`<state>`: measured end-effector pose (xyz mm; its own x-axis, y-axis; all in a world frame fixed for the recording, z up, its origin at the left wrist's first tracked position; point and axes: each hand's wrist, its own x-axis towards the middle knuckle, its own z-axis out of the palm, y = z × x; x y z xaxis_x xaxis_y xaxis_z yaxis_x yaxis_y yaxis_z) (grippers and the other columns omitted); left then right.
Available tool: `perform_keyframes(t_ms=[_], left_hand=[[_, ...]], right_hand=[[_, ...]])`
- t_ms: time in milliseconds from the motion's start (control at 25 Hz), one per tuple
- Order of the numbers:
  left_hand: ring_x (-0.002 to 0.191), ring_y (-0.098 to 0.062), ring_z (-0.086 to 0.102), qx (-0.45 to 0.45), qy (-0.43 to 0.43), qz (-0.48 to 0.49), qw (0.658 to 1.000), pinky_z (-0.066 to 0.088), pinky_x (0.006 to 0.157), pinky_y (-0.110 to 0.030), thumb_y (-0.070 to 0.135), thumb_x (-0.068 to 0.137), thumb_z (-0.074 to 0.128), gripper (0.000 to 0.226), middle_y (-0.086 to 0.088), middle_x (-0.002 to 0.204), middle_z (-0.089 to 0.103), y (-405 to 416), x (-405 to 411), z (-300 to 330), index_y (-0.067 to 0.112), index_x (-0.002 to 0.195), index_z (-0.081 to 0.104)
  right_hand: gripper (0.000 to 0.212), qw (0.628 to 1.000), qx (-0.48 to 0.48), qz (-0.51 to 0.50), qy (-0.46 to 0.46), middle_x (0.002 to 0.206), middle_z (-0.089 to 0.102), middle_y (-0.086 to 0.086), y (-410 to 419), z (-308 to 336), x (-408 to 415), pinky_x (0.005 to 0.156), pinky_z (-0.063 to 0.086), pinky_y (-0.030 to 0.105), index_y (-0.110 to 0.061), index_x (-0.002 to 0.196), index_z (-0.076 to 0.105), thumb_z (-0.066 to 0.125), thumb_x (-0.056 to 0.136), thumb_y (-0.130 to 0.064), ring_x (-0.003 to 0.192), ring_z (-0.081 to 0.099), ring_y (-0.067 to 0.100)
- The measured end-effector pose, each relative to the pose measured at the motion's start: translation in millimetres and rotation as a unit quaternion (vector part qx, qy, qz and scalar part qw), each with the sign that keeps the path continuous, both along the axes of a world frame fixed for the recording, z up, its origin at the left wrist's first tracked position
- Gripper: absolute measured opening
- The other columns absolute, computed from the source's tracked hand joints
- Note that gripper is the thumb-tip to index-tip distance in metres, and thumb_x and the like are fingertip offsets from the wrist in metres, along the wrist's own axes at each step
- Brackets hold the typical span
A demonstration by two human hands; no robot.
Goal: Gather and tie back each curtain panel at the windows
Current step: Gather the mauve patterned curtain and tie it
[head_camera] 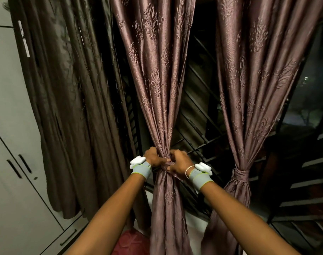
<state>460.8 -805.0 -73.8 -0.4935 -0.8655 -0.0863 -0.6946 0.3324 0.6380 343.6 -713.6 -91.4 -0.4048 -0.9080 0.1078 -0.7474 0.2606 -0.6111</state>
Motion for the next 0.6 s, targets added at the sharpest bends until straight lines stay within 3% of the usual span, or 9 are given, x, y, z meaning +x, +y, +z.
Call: perform_keyframes(t_ms=[80, 200, 400, 600], left_hand=[[0.115, -0.036, 0.056, -0.019, 0.000, 0.015, 1.000, 0.047, 0.089, -0.037, 0.050, 0.065, 0.083, 0.075, -0.020, 0.124, 0.059, 2.1, -1.6, -2.2, 0.004, 0.116, 0.054], [0.117, -0.042, 0.052, -0.041, -0.025, 0.021, 0.999, 0.045, 0.091, -0.040, 0.050, 0.070, 0.079, 0.071, -0.024, 0.126, 0.054, 2.3, -2.2, -1.0, 0.002, 0.115, 0.050], [0.111, -0.038, 0.060, -0.040, -0.029, -0.024, 0.999, 0.051, 0.091, -0.041, 0.055, 0.065, 0.078, 0.072, -0.019, 0.120, 0.063, -3.0, -8.8, 3.8, 0.010, 0.116, 0.055], [0.105, -0.031, 0.066, -0.011, -0.002, -0.073, 0.997, 0.055, 0.087, -0.039, 0.036, 0.068, 0.084, 0.061, -0.015, 0.119, 0.067, 3.8, -7.1, 11.2, 0.012, 0.118, 0.059]], right_hand=[[0.046, 1.000, -0.007, -0.009, -0.011, 0.098, 0.070, 0.006, 4.7, 1.2, -8.6, 0.080, 0.049, 0.025, -0.014, 0.106, 0.068, 0.084, 0.063, -0.014, 0.096, 0.065, 0.023], [0.024, 0.999, -0.013, -0.030, 0.029, 0.091, 0.071, 0.005, 12.5, 5.7, -26.5, 0.075, 0.048, 0.027, -0.020, 0.087, 0.071, 0.082, 0.065, -0.021, 0.091, 0.066, 0.025], [0.016, 0.997, -0.011, -0.063, 0.042, 0.096, 0.072, 0.005, 17.5, 13.1, -41.9, 0.081, 0.051, 0.032, -0.024, 0.090, 0.072, 0.073, 0.075, -0.020, 0.099, 0.065, 0.027], [0.010, 0.995, -0.022, -0.098, 0.027, 0.095, 0.070, 0.009, 7.6, 6.8, -26.6, 0.075, 0.049, 0.033, -0.019, 0.085, 0.066, 0.069, 0.076, -0.018, 0.098, 0.064, 0.032]])
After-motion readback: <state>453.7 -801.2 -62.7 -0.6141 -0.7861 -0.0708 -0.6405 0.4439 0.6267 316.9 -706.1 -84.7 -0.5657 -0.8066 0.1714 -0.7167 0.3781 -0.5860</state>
